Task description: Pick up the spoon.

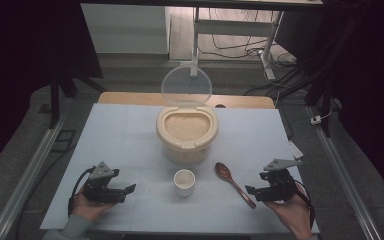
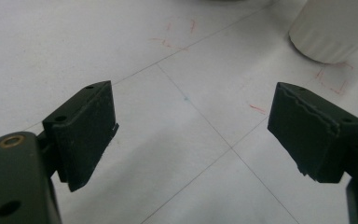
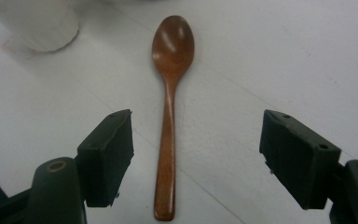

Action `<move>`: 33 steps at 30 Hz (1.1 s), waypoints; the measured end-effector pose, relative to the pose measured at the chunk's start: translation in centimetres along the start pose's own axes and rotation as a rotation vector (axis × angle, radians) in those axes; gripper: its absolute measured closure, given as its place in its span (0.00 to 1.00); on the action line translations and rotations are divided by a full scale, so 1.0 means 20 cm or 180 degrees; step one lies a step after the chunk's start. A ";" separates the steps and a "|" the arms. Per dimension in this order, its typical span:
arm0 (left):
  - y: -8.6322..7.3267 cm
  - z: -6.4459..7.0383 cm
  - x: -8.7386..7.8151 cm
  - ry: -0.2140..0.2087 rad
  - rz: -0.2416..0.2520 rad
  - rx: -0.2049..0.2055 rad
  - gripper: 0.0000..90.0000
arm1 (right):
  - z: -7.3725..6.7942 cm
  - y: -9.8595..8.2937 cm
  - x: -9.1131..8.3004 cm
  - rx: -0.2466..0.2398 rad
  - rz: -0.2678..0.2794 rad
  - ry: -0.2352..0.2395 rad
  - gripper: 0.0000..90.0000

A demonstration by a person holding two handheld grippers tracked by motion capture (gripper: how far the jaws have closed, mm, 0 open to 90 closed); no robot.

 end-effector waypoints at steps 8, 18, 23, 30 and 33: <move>0.00 0.01 0.01 -0.0008 -0.0029 0.0010 0.16 | -0.06 0.03 0.06 -0.0033 -0.0309 -0.0002 0.32; 0.00 0.01 0.02 -0.0013 -0.0058 0.0023 0.16 | -0.07 0.03 0.17 -0.0028 -0.0690 -0.0012 0.38; 0.00 0.01 0.01 -0.0011 -0.0056 0.0029 0.16 | -0.06 0.02 0.22 0.0015 -0.0843 0.0007 0.43; 0.00 0.01 0.01 -0.0004 -0.0048 0.0039 0.16 | -0.05 -0.01 0.25 0.0033 -0.1056 -0.0044 0.51; 0.00 0.01 0.01 -0.0001 -0.0042 0.0042 0.16 | -0.05 -0.02 0.26 0.0049 -0.1109 -0.0057 0.55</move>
Point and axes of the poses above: each handheld gripper's, and its own axes: x roughly forward along the jaws, y roughly out of its top, z roughly to its right, the point moved 4 cm from there along x, roughly forward along the jaws, and after that the axes turned 7 degrees about y, right-handed, at the moved point
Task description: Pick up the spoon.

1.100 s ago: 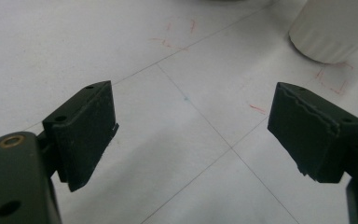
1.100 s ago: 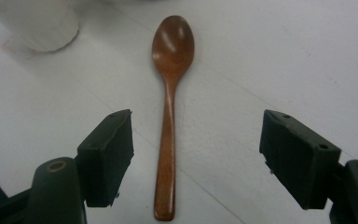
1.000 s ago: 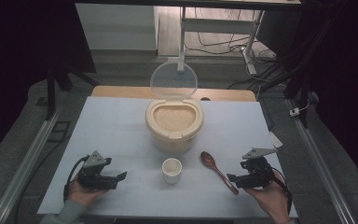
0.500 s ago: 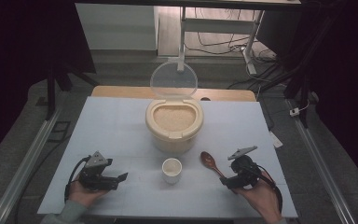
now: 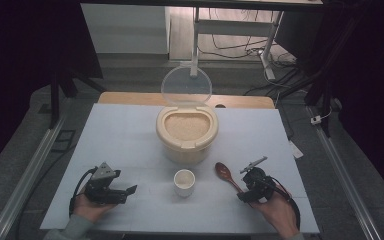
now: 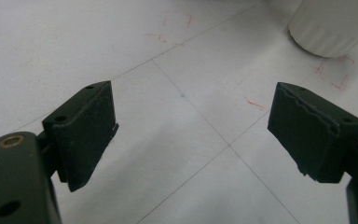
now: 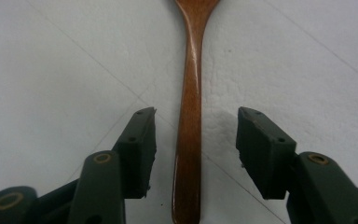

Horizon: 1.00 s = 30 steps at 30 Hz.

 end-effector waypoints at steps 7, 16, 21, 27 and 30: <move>0.00 0.00 0.00 -0.0004 -0.0002 0.0004 0.16 | -0.01 0.00 0.02 -0.0036 -0.0056 -0.0021 0.66; 0.00 0.01 0.00 0.0000 0.0004 0.0007 0.16 | -0.03 0.03 0.05 -0.0008 -0.0184 -0.0109 0.80; 0.00 0.01 0.00 0.0000 0.0000 0.0013 0.16 | -0.04 0.04 0.05 0.0060 -0.0203 -0.0137 0.87; 0.00 0.00 0.00 0.0008 -0.0002 0.0020 0.16 | -0.04 0.04 0.05 0.0058 -0.0180 -0.0151 0.87; 0.00 0.00 0.00 0.0006 -0.0001 0.0016 0.17 | -0.03 0.04 0.04 0.0053 -0.0139 -0.0094 0.88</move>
Point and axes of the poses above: each handheld gripper's, and its own axes: x roughly forward along the jaws, y roughly out of its top, z roughly to its right, the point moved 4 cm from there along x, roughly forward along the jaws, and after that the axes turned 7 degrees about y, right-handed, at the moved point
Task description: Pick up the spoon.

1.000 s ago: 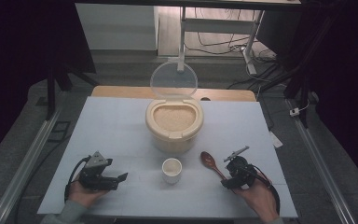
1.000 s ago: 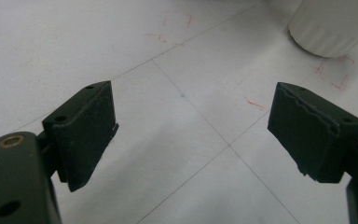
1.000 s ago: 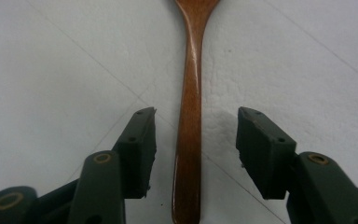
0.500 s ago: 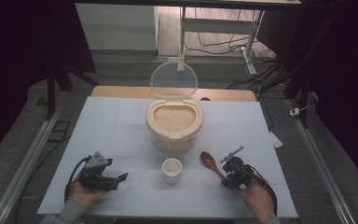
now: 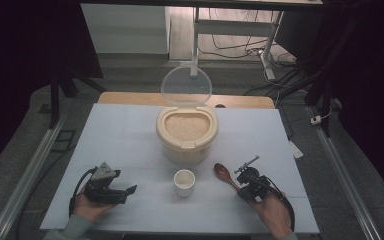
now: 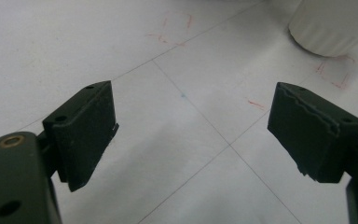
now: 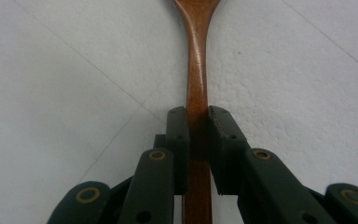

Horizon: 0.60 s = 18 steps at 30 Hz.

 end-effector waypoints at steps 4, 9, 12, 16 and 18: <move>0.00 0.00 0.00 0.0000 -0.0004 0.0001 0.17 | 0.01 -0.01 -0.02 0.0034 0.0096 0.0094 0.88; 0.00 0.00 0.00 0.0004 -0.0004 0.0002 0.17 | 0.03 -0.01 -0.08 0.0061 0.0264 0.0156 0.88; 0.00 0.00 0.00 0.0002 -0.0001 0.0001 0.17 | 0.04 -0.02 -0.13 0.0072 0.0404 0.0228 0.88; 0.00 0.00 0.00 0.0007 -0.0008 0.0003 0.17 | 0.04 -0.03 -0.16 0.0059 0.0514 0.0325 0.88; 0.00 0.00 0.00 0.0007 -0.0007 0.0002 0.17 | 0.04 -0.03 -0.18 0.0034 0.0557 0.0368 0.88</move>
Point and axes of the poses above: each handheld gripper's, and its own axes: x roughly forward along the jaws, y roughly out of its top, z roughly to its right, the point moved 4 cm from there along x, roughly forward along the jaws, and after that the axes turned 7 degrees about y, right-handed, at the moved point
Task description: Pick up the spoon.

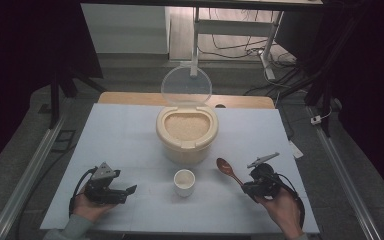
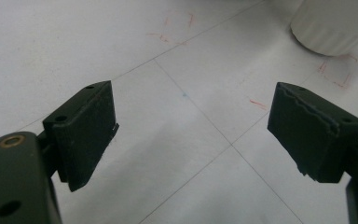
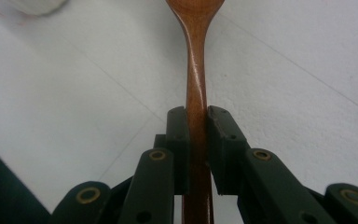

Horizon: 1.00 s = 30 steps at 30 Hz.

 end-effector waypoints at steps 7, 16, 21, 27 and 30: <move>0.00 0.00 0.00 0.0007 0.0004 -0.0019 0.17 | -0.02 0.01 -0.06 -0.0104 0.0215 0.0135 0.88; 0.00 0.00 0.00 0.0011 0.0007 -0.0015 0.17 | -0.05 0.03 -0.10 -0.0283 0.0363 0.0276 0.88; 0.00 -0.01 0.00 0.0018 0.0018 -0.0026 0.16 | -0.10 0.05 -0.13 -0.0372 0.0459 0.0374 0.88; 0.00 -0.01 0.00 0.0021 0.0006 -0.0016 0.16 | -0.16 0.07 -0.15 -0.0522 0.0517 0.0498 0.88; 0.00 0.00 0.00 0.0021 0.0013 -0.0010 0.16 | -0.18 0.09 -0.14 -0.0574 0.0518 0.0515 0.88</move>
Point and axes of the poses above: each handheld gripper's, and its own axes: x roughly forward along the jaws, y roughly out of its top, z roughly to its right, the point moved 4 cm from there along x, roughly forward along the jaws, and after that the axes turned 7 degrees about y, right-handed, at the moved point
